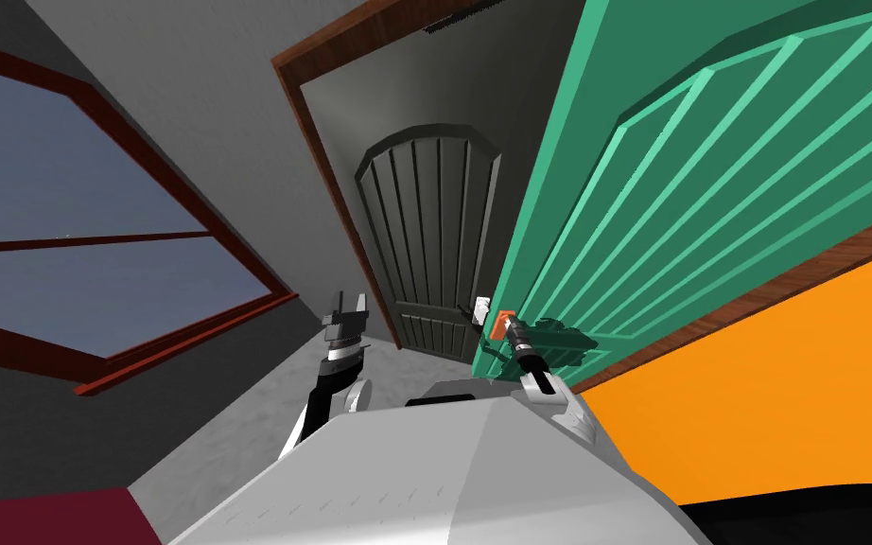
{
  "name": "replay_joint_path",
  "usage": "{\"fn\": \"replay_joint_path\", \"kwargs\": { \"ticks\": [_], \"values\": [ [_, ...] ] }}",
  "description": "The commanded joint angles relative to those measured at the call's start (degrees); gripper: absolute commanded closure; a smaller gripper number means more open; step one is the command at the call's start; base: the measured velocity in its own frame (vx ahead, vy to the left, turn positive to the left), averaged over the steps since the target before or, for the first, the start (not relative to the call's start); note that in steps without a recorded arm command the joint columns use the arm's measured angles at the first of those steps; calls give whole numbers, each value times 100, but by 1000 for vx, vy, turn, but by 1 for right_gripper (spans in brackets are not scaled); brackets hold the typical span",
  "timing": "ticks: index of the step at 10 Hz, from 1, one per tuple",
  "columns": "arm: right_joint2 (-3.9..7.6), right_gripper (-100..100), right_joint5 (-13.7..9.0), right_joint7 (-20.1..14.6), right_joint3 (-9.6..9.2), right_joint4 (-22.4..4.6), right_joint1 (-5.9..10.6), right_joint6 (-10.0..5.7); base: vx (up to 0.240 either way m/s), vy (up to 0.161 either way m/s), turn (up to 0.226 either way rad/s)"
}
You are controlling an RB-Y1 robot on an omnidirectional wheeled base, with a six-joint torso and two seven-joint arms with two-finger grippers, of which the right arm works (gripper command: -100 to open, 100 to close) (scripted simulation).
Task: Pull the door open
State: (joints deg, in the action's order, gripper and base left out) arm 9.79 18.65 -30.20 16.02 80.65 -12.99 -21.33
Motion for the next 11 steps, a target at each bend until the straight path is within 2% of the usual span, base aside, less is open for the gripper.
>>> {"fn": "replay_joint_path", "kwargs": {
  "ticks": [1,5,6,9,11],
  "values": [
    [-2,100,2,-1,0,-17,-19,16,-43,-7,7],
    [-2,100,2,-1,0,-17,-19,16,-15,-3,6],
    [44,100,1,-34,23,-42,-131,8,-137,-47,-18],
    [136,100,5,-118,9,-32,-247,-36,-209,-53,18],
    [265,100,24,-259,-90,18,-356,-129,-239,-55,110]
  ]
}}
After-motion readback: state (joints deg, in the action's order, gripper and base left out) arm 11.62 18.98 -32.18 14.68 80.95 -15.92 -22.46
